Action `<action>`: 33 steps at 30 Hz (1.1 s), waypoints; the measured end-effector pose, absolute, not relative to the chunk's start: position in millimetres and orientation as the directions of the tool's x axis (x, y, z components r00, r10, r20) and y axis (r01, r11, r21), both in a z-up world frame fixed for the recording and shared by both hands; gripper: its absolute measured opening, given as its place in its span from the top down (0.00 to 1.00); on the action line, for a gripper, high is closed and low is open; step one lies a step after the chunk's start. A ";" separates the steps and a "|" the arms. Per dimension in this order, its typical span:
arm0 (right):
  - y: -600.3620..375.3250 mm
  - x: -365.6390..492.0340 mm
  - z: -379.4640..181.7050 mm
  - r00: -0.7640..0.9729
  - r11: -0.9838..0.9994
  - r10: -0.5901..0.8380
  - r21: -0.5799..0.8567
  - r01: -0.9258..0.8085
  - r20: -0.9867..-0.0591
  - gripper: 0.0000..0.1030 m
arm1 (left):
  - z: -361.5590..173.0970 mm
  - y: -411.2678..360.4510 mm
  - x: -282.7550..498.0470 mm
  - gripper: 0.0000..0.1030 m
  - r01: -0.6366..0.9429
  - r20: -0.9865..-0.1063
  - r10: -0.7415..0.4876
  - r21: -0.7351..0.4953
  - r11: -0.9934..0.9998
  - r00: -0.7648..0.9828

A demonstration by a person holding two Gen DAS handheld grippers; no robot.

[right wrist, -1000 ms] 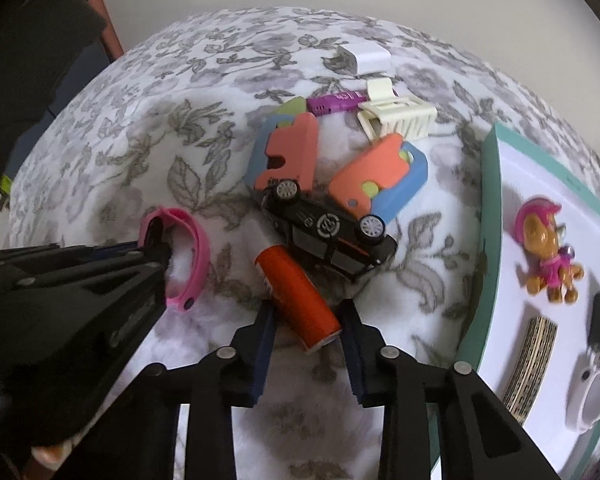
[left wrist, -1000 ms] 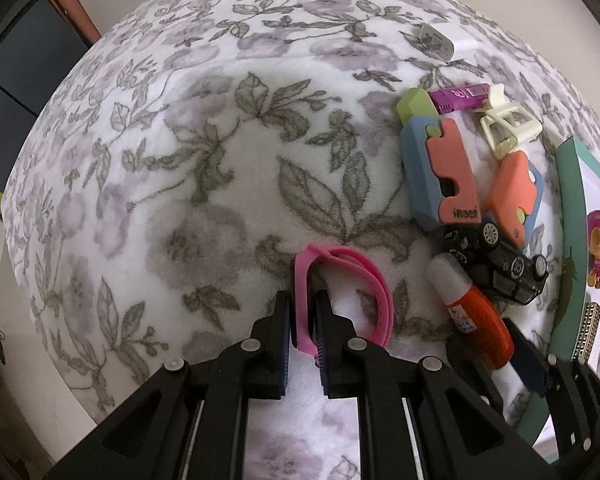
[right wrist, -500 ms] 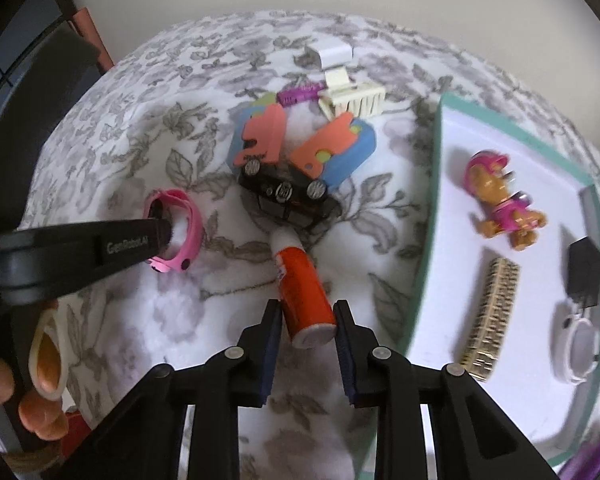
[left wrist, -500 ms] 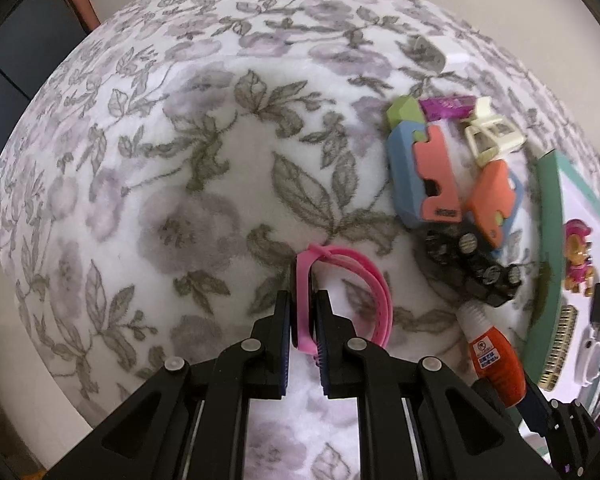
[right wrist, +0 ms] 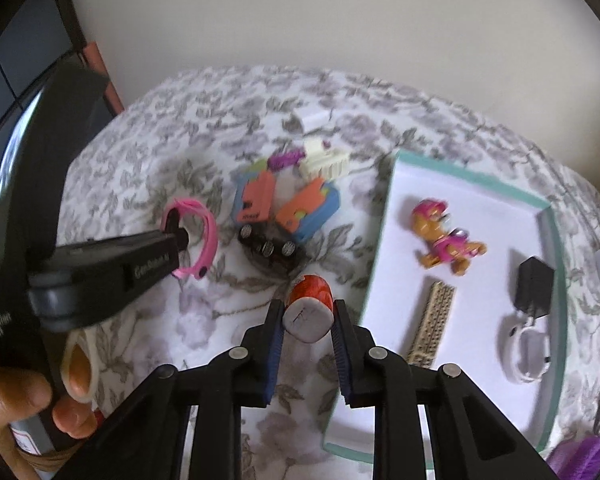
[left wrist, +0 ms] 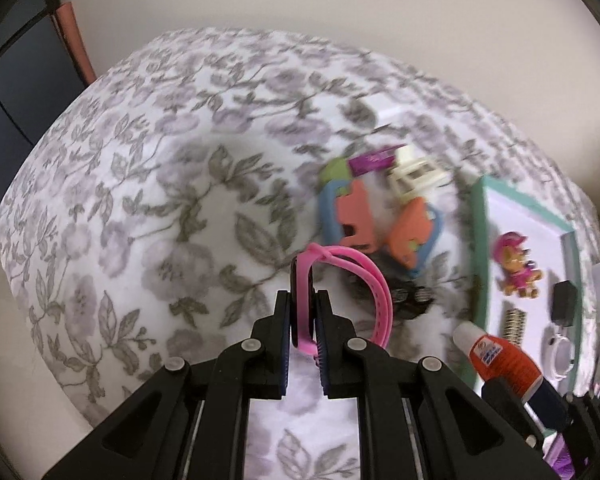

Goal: Organize rigid objects
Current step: 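Lift the pink band and glue bottle and carry them over the tray, then lower both tools and open them to release band and bottle in tray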

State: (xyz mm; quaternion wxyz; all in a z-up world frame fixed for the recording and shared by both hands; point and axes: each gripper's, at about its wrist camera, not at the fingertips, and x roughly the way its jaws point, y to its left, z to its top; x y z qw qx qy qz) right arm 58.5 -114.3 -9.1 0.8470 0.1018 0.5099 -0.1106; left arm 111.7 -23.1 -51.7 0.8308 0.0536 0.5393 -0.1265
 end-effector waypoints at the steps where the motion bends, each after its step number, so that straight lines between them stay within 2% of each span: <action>1: -120.1 55.6 -4.2 0.463 0.951 -0.097 0.056 0.304 -0.881 0.76 | -49.3 -26.6 109.1 0.88 0.277 -0.906 -0.163 -0.054 0.960 0.390; 8: -161.5 35.6 9.7 0.461 0.918 -0.179 0.021 0.397 -0.869 0.76 | -32.7 -64.4 91.1 0.88 0.386 -0.875 -0.239 -0.066 0.920 0.421; 18: -214.4 5.9 7.8 0.435 0.859 -0.209 0.048 0.510 -0.876 0.76 | -38.1 -114.4 53.1 0.88 0.534 -0.878 -0.308 -0.073 0.842 0.367; 33: -242.9 -3.4 -39.7 0.333 0.817 -0.158 0.066 0.573 -0.930 0.76 | -76.8 -168.0 20.9 0.88 0.667 -0.910 -0.252 0.035 0.744 0.329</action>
